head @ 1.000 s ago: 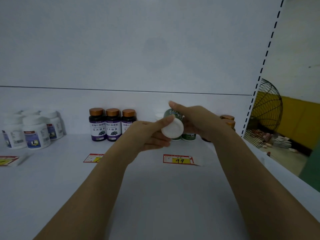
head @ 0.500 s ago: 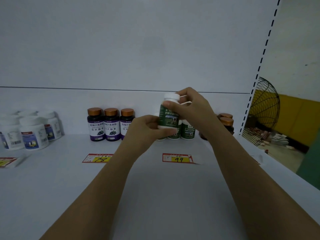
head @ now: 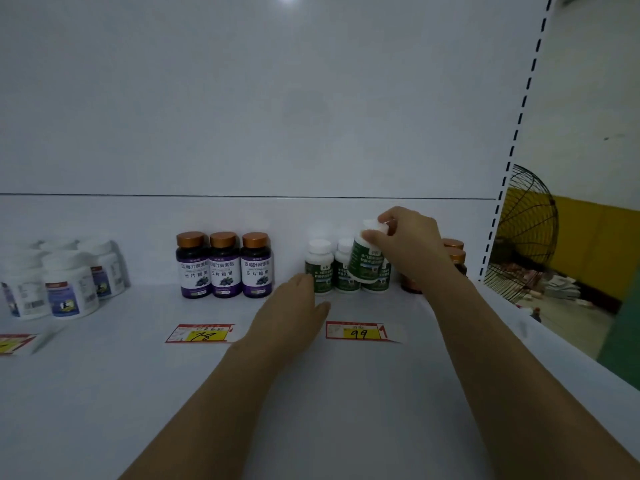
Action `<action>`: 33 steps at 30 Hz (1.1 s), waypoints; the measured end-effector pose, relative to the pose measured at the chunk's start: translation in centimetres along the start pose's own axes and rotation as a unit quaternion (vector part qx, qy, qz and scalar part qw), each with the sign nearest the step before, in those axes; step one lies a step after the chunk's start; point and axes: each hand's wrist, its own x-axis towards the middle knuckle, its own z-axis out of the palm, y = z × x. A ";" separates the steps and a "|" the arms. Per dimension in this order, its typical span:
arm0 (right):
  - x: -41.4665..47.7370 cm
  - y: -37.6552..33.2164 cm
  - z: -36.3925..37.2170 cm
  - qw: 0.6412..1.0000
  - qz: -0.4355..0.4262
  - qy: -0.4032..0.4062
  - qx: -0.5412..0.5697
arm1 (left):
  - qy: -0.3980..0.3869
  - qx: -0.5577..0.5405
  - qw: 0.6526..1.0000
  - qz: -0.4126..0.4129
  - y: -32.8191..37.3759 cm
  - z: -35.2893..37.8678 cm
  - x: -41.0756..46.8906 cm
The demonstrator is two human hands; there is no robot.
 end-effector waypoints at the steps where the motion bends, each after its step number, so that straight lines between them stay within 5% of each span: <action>1: 0.1 0.3 0.3 1.000 0.007 -0.003 -0.017 | -0.022 0.021 0.999 -0.008 -0.2 0.3 0.1; 6: -0.3 1.3 1.6 0.998 0.020 -0.046 -0.038 | -0.111 0.088 0.990 -0.023 -1.1 1.4 0.2; 15: -0.5 0.6 0.8 0.987 0.038 -0.124 -0.096 | -0.145 0.158 0.976 -0.025 -1.7 2.3 0.1; 19: 1.0 -2.2 1.4 0.987 -0.051 -0.061 -0.139 | -0.155 0.159 0.975 -0.028 -1.7 2.2 0.2; 22: 2.7 -5.2 3.1 0.975 -0.121 -0.127 -0.139 | -0.157 0.154 0.975 -0.030 -1.7 2.1 0.1; 27: 4.5 -6.7 7.1 0.933 -0.122 -0.230 -0.247 | -0.157 0.149 0.976 -0.035 -1.7 2.1 0.1; 33: 4.2 -6.4 8.2 0.916 -0.131 -0.229 -0.304 | -0.154 0.144 0.977 -0.035 -1.8 2.3 0.1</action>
